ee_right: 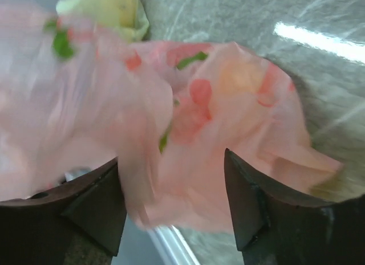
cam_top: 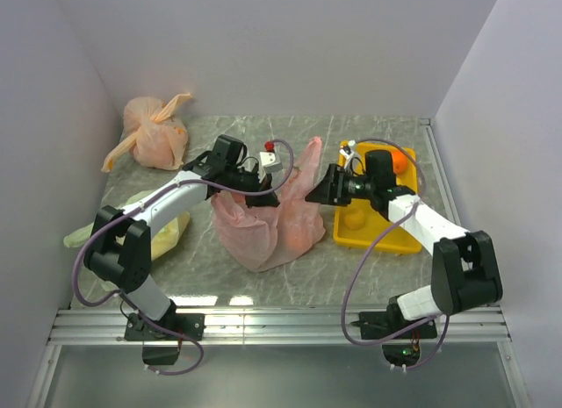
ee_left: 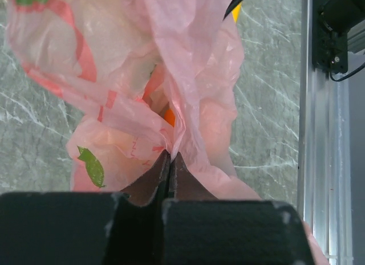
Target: Place the fake fruits into the plastic bag and tie a complex knot
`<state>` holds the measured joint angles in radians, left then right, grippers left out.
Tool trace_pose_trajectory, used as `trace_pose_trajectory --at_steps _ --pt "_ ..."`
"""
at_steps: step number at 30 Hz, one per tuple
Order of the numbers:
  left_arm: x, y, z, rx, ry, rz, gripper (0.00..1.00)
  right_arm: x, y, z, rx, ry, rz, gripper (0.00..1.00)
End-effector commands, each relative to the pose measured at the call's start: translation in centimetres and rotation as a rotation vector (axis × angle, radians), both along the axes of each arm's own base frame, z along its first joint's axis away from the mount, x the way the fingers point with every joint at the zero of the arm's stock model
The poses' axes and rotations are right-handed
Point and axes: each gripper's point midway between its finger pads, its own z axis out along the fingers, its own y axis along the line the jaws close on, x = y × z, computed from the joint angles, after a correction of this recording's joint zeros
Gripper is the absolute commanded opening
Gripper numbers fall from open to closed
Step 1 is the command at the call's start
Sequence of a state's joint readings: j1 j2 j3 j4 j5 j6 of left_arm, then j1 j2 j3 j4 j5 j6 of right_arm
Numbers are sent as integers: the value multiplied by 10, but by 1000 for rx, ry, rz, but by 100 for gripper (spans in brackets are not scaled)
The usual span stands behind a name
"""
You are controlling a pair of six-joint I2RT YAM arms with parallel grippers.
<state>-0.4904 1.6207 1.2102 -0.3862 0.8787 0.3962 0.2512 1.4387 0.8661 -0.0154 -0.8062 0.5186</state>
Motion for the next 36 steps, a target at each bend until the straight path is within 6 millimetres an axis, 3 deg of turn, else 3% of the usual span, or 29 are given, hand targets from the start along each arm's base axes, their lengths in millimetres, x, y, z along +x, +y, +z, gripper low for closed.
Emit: trace_pose_trajectory --at_steps 1,5,11,13,19,22,26,29,31,32,33,35,36 --pt "-4 -5 10 -54 14 -29 0 -15 -13 22 -11 -271 129 72" --pt "-7 -6 15 -77 10 -44 1 -11 -7 41 45 -385 57 81" --pt "-10 -8 13 -79 23 -67 0 4 30 52 112 -380 -23 82" --pt "-10 -9 15 -87 11 -76 1 10 35 42 99 -355 -47 82" --pt "-13 -12 12 -91 7 -107 0 36 53 38 137 -281 -128 82" --pt "-12 -14 10 -92 -2 -112 1 37 64 30 127 -250 -115 78" --pt "-13 -16 7 -88 -14 -125 0 38 73 3 73 -168 -130 72" --pt "-13 -15 2 -78 -9 -117 1 36 82 -8 6 -174 -88 66" --pt "-11 -14 1 -67 -15 -99 0 35 83 -23 -68 -162 -79 51" --pt "-10 -13 1 -64 -21 -91 4 35 80 -34 -114 -170 -66 34" --pt "-9 -12 2 -61 -16 -74 6 34 78 -41 -145 -161 -61 26" --pt "-8 -7 10 -53 -28 -42 18 34 68 -56 -250 -148 -55 9" --pt "-8 -4 15 -56 -22 -27 24 35 65 -57 -277 -158 -51 5"
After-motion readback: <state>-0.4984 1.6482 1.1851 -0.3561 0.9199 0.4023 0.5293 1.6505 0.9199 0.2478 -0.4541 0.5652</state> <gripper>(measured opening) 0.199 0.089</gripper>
